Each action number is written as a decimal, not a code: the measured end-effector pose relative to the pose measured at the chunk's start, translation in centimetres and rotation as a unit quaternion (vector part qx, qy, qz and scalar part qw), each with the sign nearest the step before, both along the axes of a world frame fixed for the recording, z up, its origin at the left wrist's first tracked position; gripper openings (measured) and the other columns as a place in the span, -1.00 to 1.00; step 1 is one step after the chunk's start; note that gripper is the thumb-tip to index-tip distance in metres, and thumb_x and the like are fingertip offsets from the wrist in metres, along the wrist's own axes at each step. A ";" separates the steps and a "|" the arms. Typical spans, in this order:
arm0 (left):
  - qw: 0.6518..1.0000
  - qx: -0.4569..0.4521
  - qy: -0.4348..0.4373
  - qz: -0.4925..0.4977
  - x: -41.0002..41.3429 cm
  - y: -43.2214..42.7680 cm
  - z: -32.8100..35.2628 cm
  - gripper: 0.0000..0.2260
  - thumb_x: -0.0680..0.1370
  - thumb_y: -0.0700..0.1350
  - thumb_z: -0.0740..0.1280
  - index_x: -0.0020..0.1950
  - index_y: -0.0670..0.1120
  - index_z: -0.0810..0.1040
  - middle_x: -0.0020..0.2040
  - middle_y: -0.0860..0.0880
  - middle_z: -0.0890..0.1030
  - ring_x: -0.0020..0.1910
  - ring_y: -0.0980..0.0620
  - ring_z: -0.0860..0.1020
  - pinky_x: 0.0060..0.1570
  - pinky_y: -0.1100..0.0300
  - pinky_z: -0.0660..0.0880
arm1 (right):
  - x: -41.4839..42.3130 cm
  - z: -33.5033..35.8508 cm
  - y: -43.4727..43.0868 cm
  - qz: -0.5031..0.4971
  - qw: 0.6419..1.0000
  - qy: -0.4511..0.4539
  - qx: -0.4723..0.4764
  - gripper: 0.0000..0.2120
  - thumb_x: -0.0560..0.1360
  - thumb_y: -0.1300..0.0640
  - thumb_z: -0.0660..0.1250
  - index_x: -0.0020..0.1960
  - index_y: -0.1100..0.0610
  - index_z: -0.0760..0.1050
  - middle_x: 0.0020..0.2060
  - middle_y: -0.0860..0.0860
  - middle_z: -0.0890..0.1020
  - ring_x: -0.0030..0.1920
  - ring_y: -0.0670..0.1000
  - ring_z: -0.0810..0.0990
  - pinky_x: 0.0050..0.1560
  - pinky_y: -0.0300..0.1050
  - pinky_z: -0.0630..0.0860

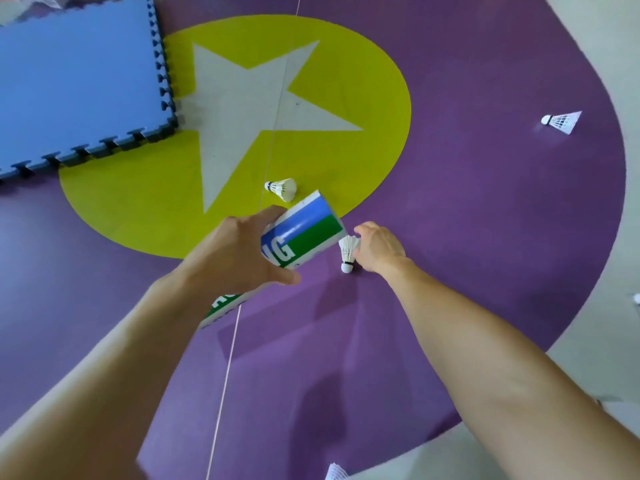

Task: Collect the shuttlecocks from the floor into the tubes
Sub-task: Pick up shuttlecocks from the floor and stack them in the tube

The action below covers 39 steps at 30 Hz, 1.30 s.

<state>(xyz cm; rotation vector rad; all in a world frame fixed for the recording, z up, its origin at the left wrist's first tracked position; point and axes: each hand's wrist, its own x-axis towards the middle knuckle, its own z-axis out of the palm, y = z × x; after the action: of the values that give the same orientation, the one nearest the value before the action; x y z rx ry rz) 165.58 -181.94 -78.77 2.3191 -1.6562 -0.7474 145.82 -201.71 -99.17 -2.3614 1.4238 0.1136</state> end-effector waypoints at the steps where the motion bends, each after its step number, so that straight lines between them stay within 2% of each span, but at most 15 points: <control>1: 1.000 -0.003 0.005 -0.003 0.0 -0.3 -1.0 -0.18 0.32 0.27 0.69 0.52 0.26 0.44 0.03 0.05 0.72 -0.09 0.02 0.72 0.00 -0.06 0.71 | 0.2 -0.4 0.0 0.005 1.000 0.013 -0.008 -0.68 0.60 0.16 0.34 0.34 0.11 0.55 0.31 0.07 0.59 0.25 0.19 0.58 0.15 0.08 0.60; 3: 1.000 0.006 0.012 -0.016 0.4 -0.9 -3.0 -0.16 0.33 0.25 0.69 0.54 0.25 0.42 0.07 0.04 0.72 -0.05 0.01 0.73 0.04 -0.07 0.71 | 0.0 -1.3 0.6 -0.008 0.999 0.022 -0.022 -0.86 0.61 0.17 0.32 0.14 0.10 0.58 0.13 0.08 0.66 0.13 0.17 0.63 0.01 0.04 0.61; 5: 0.999 0.026 0.014 -0.034 0.9 -1.5 -4.4 -0.16 0.35 0.24 0.69 0.56 0.23 0.41 0.08 0.03 0.72 -0.04 0.00 0.72 0.05 -0.04 0.71 | -0.8 -1.1 1.5 -0.061 0.998 -0.014 -0.005 -0.89 0.64 0.11 0.30 0.06 0.11 0.58 0.05 0.09 0.67 0.08 0.18 0.65 -0.10 -0.01 0.54; 10: 0.999 0.024 0.019 -0.035 1.6 -2.6 -6.8 -0.22 0.37 0.20 0.69 0.52 0.20 0.44 0.04 0.02 0.72 -0.07 0.00 0.71 -0.07 0.08 0.66 | -3.9 4.2 3.2 -0.233 0.947 -0.222 0.008 -0.92 0.62 0.07 0.33 0.00 0.06 0.56 -0.07 0.04 0.67 -0.09 0.10 0.52 -0.18 -0.06 0.33; 13: 0.999 0.017 0.019 -0.032 2.0 -2.6 -7.7 -0.22 0.36 0.21 0.70 0.51 0.22 0.44 0.03 0.04 0.71 -0.08 0.00 0.71 -0.05 0.03 0.68 | -4.6 8.4 3.9 -0.237 0.906 -0.350 0.001 -0.92 0.63 0.02 0.35 0.00 0.01 0.56 -0.17 -0.11 0.64 -0.11 0.07 0.60 -0.19 -0.05 0.41; 15: 1.000 0.002 0.017 -0.020 2.5 -2.5 -7.9 -0.21 0.35 0.21 0.71 0.51 0.23 0.45 0.03 0.04 0.71 -0.07 -0.02 0.70 -0.02 -0.01 0.68 | -4.2 10.6 4.4 -0.191 0.902 -0.386 0.005 -0.93 0.62 -0.01 0.38 -0.02 -0.05 0.55 -0.27 -0.16 0.63 -0.20 0.03 0.63 -0.18 -0.06 0.50; 18: 1.000 -0.006 0.007 0.000 3.5 -2.1 -7.9 -0.18 0.33 0.22 0.71 0.51 0.25 0.43 0.04 0.02 0.72 -0.05 -0.06 0.71 -0.01 -0.08 0.69 | -2.5 12.7 5.5 -0.102 0.914 -0.392 0.026 -0.92 0.62 0.02 0.41 -0.02 -0.01 0.56 -0.26 -0.26 0.61 -0.26 -0.15 0.58 -0.16 -0.18 0.45; 20: 1.000 -0.007 0.004 0.008 3.9 -1.6 -7.6 -0.17 0.30 0.25 0.71 0.50 0.27 0.43 0.05 0.02 0.72 -0.05 -0.07 0.71 0.00 -0.10 0.70 | -1.3 13.4 6.4 -0.053 0.922 -0.381 0.053 -0.91 0.62 0.02 0.43 0.01 0.03 0.58 -0.21 -0.22 0.62 -0.29 -0.19 0.58 -0.14 -0.18 0.45; 22: 1.000 -0.016 0.006 0.008 4.1 -1.2 -7.3 -0.17 0.27 0.27 0.69 0.49 0.28 0.44 0.04 0.03 0.72 -0.06 -0.05 0.71 -0.02 -0.08 0.70 | -0.3 14.0 7.5 -0.020 0.918 -0.373 0.135 -0.96 0.62 0.10 0.43 0.01 0.05 0.59 -0.31 -0.17 0.62 -0.38 -0.16 0.55 -0.19 -0.15 0.47; 25: 1.000 -0.027 0.001 0.001 4.5 -0.5 -7.0 -0.18 0.30 0.23 0.71 0.49 0.25 0.45 0.06 0.04 0.72 -0.07 -0.04 0.71 -0.03 -0.06 0.70 | 0.7 15.6 8.8 0.010 0.854 -0.370 0.365 -0.78 0.61 0.35 0.32 0.20 0.14 0.58 -0.37 -0.12 0.64 -0.46 -0.02 0.54 -0.26 -0.09 0.49; 27: 1.000 -0.021 -0.006 -0.002 4.8 -0.2 -7.0 -0.17 0.31 0.24 0.71 0.51 0.25 0.44 0.08 0.05 0.71 -0.06 -0.02 0.70 -0.03 -0.05 0.70 | 0.9 16.1 8.9 0.031 0.829 -0.348 0.437 -0.63 0.59 0.41 0.27 0.34 0.18 0.54 -0.32 -0.07 0.66 -0.44 0.02 0.54 -0.23 -0.04 0.49; 30: 1.000 -0.013 -0.004 -0.006 4.9 0.0 -7.0 -0.15 0.28 0.29 0.68 0.51 0.27 0.42 0.07 0.07 0.69 -0.06 -0.01 0.68 -0.04 -0.04 0.69 | 1.4 16.0 8.8 0.043 0.828 -0.317 0.460 -0.55 0.53 0.39 0.28 0.35 0.07 0.56 -0.30 0.14 0.60 -0.32 0.16 0.52 -0.13 0.01 0.50; 34: 1.000 -0.001 -0.009 -0.030 5.0 0.3 -7.3 -0.07 0.15 0.41 0.54 0.51 0.32 0.39 0.07 0.09 0.66 -0.04 -0.04 0.66 -0.05 -0.03 0.66 | 3.2 16.0 9.7 0.072 0.856 -0.226 0.460 -0.87 0.47 0.34 0.35 -0.07 0.13 0.52 -0.34 0.14 0.63 -0.24 0.16 0.56 -0.09 -0.01 0.48; 37: 0.999 -0.001 -0.018 -0.034 5.9 0.9 -7.8 -0.03 0.09 0.45 0.47 0.51 0.34 0.39 0.11 0.12 0.65 0.02 -0.06 0.65 -0.03 -0.04 0.66 | 4.7 15.2 9.8 0.098 0.858 -0.178 0.473 -0.83 0.43 0.22 0.42 -0.02 0.17 0.47 -0.27 0.16 0.67 -0.22 0.16 0.60 -0.02 0.02 0.50; 39: 0.999 -0.030 -0.013 -0.008 6.8 1.4 -7.9 -0.04 0.11 0.46 0.48 0.52 0.35 0.38 0.12 0.12 0.66 0.03 -0.07 0.65 -0.03 -0.06 0.66 | 5.5 14.7 9.7 0.086 0.844 -0.234 0.475 -0.81 0.47 0.25 0.43 0.06 0.15 0.53 -0.23 0.22 0.67 -0.26 0.17 0.59 -0.08 0.01 0.51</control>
<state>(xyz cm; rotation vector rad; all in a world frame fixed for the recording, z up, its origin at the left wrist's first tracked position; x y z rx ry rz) 172.34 -180.51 -86.70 2.2864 -1.6861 -0.6630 151.36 -191.97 -84.46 -1.5119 0.6557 0.2118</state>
